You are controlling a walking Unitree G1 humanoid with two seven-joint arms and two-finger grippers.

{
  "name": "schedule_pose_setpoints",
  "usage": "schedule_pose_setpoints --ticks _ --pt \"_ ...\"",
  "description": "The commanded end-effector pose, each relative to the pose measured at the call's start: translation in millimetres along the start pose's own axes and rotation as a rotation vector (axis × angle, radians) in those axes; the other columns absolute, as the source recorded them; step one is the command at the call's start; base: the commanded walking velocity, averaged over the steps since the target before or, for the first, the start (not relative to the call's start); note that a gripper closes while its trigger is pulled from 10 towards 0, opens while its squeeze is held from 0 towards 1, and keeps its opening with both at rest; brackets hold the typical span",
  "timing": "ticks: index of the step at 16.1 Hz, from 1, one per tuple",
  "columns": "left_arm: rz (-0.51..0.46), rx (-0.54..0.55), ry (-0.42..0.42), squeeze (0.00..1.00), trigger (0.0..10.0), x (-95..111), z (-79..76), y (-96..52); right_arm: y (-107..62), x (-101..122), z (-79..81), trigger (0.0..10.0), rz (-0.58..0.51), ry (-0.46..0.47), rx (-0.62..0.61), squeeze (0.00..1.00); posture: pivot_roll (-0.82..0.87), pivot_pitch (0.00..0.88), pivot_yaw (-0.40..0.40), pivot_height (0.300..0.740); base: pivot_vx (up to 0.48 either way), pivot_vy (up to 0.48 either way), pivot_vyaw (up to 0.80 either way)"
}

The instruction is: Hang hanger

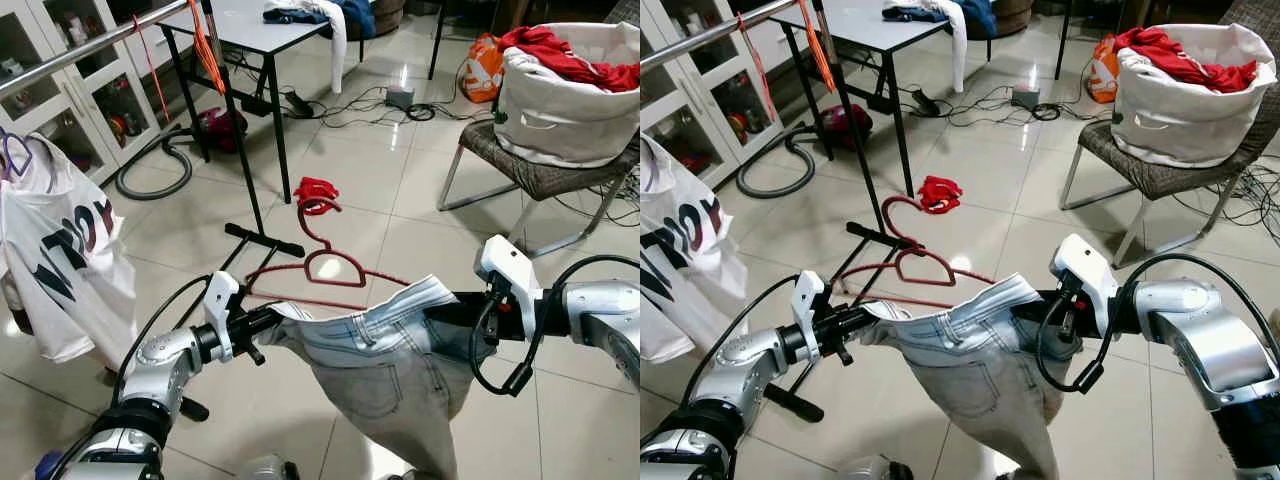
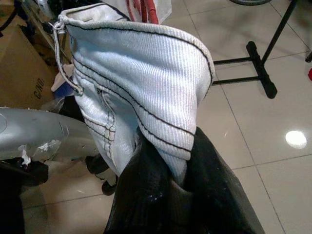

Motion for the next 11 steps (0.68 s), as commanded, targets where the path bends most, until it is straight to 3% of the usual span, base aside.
schedule_pose_setpoints --ticks 1,6,11 --pt "0.011 0.003 0.057 0.0 0.0 6.4 4.7 -2.1 -5.0 3.2 1.4 10.0 0.002 -0.036 -0.004 0.0 -0.14 0.0 0.072 0.74 0.0 0.0 0.0" --pt "0.042 -0.024 0.1 0.0 0.0 5.9 3.2 -1.1 -8.2 -13.9 -4.7 10.0 0.072 -0.029 -0.05 0.0 -0.15 0.0 0.07 0.74 0.0 0.0 0.0" --pt "0.058 -0.031 0.171 0.0 0.0 17.5 11.6 -4.8 -8.1 -16.5 -4.9 10.0 0.06 0.008 -0.049 0.0 -0.15 0.0 0.069 0.74 0.0 0.0 0.0"
Point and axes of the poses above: a point about 5 cm out from each wrist's last joint towards the gripper, its own y axis pointing out of the wrist towards the gripper, its own x axis along the axis of the wrist's last joint, z = x × y, the point moved 3 cm from there along y, pointing out of the wrist towards the gripper, and after that the axes turned 8 degrees about y, right-handed, at the moved point
